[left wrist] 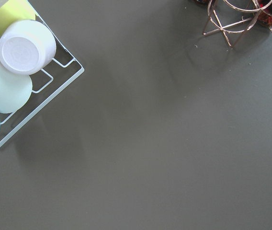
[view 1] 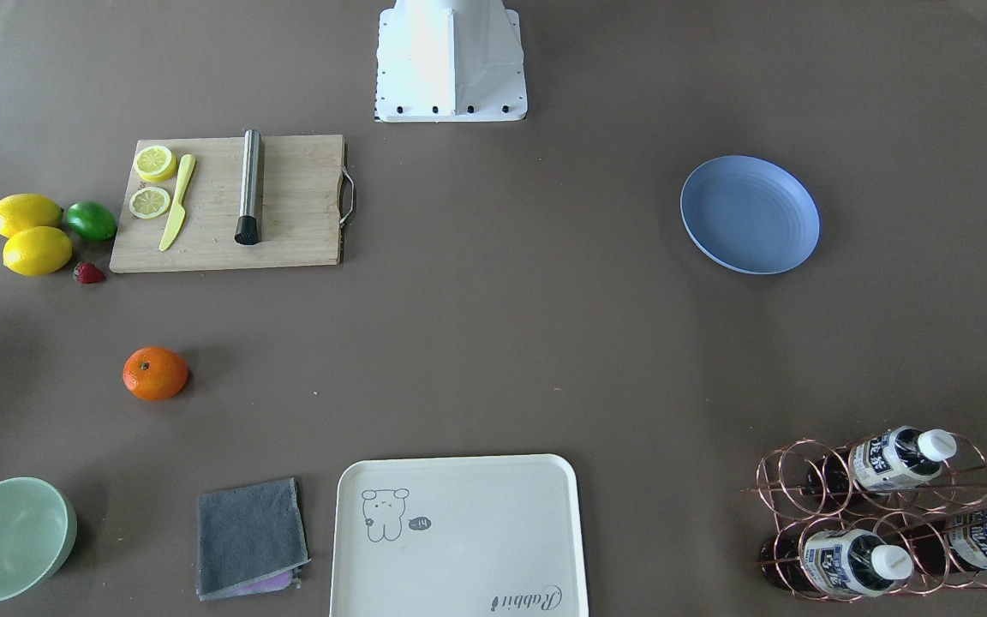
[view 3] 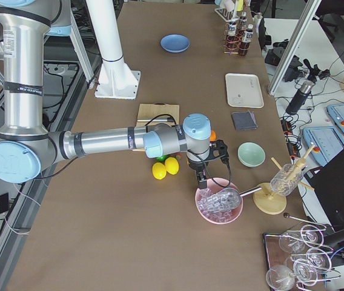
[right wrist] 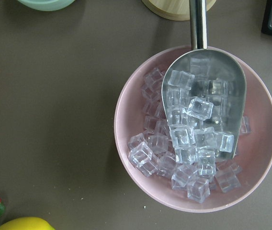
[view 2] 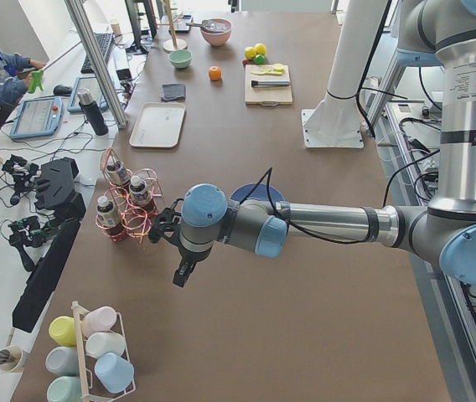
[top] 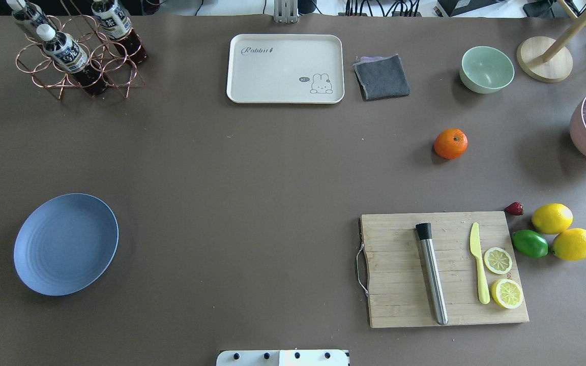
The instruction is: Pick orange to plate
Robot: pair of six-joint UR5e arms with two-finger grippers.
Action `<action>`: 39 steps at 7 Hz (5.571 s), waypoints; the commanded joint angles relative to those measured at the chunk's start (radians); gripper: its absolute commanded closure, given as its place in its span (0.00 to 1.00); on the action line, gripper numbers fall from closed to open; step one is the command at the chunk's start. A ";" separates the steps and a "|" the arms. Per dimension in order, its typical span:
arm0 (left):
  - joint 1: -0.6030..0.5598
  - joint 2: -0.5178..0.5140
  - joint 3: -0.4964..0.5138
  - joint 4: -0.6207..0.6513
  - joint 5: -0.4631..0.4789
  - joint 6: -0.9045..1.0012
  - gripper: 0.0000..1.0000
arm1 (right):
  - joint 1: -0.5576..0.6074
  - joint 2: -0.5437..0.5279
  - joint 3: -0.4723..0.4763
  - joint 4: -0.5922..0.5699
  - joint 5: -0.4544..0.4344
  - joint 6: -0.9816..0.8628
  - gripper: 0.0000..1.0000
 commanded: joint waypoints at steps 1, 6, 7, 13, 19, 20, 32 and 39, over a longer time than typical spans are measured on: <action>0.156 0.030 -0.002 -0.201 -0.011 -0.258 0.02 | -0.083 -0.002 0.008 0.072 0.003 0.165 0.00; 0.466 0.202 0.015 -0.692 0.110 -0.856 0.02 | -0.362 -0.006 0.030 0.321 -0.129 0.703 0.04; 0.564 0.208 0.018 -0.763 0.167 -0.998 0.02 | -0.378 -0.007 0.037 0.327 -0.135 0.705 0.03; 0.801 0.191 0.072 -0.894 0.325 -1.169 0.23 | -0.392 -0.006 0.037 0.327 -0.164 0.705 0.03; 0.821 0.179 0.073 -0.897 0.331 -1.166 1.00 | -0.396 -0.006 0.037 0.327 -0.164 0.704 0.03; 0.821 0.178 0.069 -0.903 0.322 -1.167 1.00 | -0.396 -0.006 0.037 0.327 -0.164 0.704 0.03; 1.039 -0.602 0.156 -0.335 0.529 -1.525 1.00 | -0.398 0.004 0.036 0.327 -0.166 0.705 0.02; 0.606 -0.325 -0.053 -0.088 0.230 -1.012 0.02 | -0.466 0.330 -0.005 -0.047 -0.241 0.707 0.01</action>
